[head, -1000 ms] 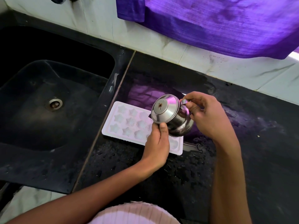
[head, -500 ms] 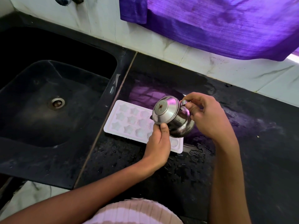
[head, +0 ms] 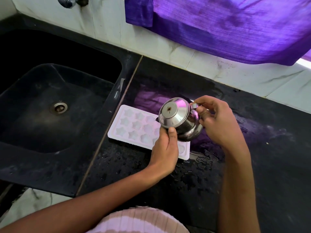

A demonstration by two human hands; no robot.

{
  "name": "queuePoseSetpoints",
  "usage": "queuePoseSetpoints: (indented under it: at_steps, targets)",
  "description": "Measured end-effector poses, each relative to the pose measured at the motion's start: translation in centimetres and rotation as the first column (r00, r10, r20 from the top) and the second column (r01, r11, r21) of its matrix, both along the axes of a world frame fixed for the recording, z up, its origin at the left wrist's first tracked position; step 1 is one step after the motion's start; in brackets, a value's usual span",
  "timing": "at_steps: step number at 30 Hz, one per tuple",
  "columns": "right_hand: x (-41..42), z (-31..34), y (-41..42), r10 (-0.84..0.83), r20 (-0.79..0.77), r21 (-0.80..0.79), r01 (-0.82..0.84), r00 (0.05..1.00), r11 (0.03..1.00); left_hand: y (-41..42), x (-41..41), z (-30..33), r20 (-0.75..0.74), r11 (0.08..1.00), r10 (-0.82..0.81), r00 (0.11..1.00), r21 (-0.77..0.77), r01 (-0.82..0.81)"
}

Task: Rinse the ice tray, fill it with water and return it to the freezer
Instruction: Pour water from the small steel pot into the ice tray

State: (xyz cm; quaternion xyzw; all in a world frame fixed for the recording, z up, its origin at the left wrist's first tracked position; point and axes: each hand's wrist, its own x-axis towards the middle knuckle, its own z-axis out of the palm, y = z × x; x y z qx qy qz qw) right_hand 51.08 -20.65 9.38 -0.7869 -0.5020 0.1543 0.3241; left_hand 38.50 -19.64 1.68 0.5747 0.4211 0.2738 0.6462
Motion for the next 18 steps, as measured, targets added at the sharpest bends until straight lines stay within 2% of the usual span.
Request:
queuePoseSetpoints:
  at_steps: [7,18]
  targets:
    - [0.0,-0.1,-0.1,0.01,-0.036,0.008,-0.009,0.999,1.0,-0.8,0.0,-0.1,0.021,0.999,0.016,1.0,0.046,-0.017]
    - [-0.4,0.1,0.3,0.099,0.088,-0.129,-0.088,0.991,0.988,-2.3,0.0,-0.1,-0.002,1.0,0.004,1.0,-0.029,-0.004]
